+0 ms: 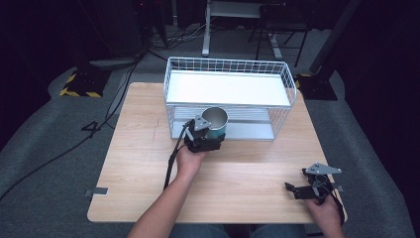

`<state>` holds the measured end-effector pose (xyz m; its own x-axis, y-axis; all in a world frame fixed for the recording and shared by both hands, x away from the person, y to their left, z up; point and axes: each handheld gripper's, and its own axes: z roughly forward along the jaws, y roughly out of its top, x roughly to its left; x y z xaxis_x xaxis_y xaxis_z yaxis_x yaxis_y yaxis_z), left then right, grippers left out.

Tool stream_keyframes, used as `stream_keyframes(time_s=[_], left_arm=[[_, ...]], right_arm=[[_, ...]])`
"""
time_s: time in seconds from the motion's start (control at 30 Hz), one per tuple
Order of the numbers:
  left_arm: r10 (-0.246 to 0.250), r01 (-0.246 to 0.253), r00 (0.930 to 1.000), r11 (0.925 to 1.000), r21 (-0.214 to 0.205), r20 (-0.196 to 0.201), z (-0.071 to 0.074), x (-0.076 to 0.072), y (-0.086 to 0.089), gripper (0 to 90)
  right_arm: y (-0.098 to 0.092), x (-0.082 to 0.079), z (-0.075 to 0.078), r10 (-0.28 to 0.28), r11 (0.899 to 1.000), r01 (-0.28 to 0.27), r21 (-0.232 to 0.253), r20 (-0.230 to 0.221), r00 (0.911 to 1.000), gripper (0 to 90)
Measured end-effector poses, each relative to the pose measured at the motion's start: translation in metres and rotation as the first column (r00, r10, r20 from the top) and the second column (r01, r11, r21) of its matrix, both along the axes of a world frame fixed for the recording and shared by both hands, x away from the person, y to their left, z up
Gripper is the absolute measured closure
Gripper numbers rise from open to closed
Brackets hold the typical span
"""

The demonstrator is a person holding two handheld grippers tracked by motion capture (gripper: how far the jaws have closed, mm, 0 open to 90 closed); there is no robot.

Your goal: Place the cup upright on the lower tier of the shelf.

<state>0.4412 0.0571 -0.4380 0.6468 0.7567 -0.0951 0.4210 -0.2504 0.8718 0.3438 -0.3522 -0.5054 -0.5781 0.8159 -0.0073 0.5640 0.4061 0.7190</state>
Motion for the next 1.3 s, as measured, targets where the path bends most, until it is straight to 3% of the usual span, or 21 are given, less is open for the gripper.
stream_keyframes(time_s=[0.27, 0.73, 1.3], left_arm=[[-0.01, 0.01, 0.9999, 0.9996, -0.025, -0.005, -0.007, 0.006, -0.009, 23.5], [0.001, -0.001, 0.9995, 0.9998, 0.018, -0.033, -0.016, 0.022, -0.025, 23.6], [0.055, -0.051, 0.9959, 0.9974, 0.051, -0.072, -0.028, 0.052, -0.037, 23.6]], right_arm=[[0.0, 0.0, 0.0, -0.001, 1.0, 0.001, 0.001, 0.0, 1.0, 4.1], [0.0, 0.0, 0.0, 0.001, 1.0, -0.001, -0.001, 0.003, 1.0, 4.7], [0.0, -0.001, 0.0, 0.01, 1.0, -0.01, -0.002, 0.004, 0.9999, 5.3]])
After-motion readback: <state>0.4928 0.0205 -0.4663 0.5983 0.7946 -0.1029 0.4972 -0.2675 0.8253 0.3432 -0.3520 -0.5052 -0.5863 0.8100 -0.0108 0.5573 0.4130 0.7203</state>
